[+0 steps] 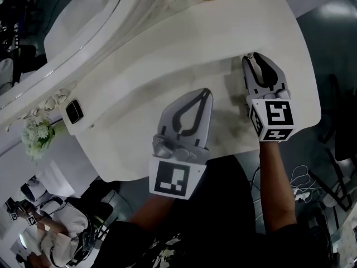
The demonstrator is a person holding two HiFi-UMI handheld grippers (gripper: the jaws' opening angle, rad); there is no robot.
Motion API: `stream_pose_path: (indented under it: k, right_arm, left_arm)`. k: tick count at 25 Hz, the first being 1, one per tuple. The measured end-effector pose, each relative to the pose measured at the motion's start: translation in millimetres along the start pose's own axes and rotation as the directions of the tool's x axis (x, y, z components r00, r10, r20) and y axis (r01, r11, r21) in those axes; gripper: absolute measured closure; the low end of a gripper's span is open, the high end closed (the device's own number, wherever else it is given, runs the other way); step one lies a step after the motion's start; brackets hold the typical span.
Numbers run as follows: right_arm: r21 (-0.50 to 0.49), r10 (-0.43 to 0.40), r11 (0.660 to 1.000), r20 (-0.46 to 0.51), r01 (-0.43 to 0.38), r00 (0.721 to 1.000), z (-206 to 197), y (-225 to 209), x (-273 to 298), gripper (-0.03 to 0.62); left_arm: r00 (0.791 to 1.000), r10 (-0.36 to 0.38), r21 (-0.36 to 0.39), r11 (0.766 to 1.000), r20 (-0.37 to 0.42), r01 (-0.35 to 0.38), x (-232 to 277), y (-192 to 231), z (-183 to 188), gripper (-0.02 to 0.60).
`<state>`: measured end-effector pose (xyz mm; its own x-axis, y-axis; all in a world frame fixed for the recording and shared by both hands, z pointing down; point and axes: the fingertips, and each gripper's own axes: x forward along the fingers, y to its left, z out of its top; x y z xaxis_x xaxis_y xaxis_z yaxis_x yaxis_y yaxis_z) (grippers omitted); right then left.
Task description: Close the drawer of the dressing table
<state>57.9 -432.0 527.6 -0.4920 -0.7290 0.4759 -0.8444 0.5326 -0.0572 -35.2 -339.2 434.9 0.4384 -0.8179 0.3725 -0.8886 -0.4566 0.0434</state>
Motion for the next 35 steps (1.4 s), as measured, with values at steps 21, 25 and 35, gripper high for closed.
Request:
stream_pose_path:
  k: [21, 25, 35]
  right_arm:
    - [-0.04, -0.047, 0.998, 0.055, 0.049, 0.997, 12, -6, -15, 0.448]
    - [-0.016, -0.113, 0.993, 0.122, 0.116, 0.986, 25, -22, -54, 0.589]
    - [-0.007, -0.086, 0.996, 0.285, 0.092, 0.955, 60, 12, -153, 0.595]
  left_arm:
    - [0.999, 0.028, 0.025, 0.999, 0.026, -0.028, -21, -5, 12, 0.58]
    - [0.998, 0.036, 0.021, 0.999, 0.057, -0.037, -26, -16, 24, 0.58]
    - [0.987, 0.015, 0.022, 1.0, 0.157, -0.019, -58, -53, 44, 0.58]
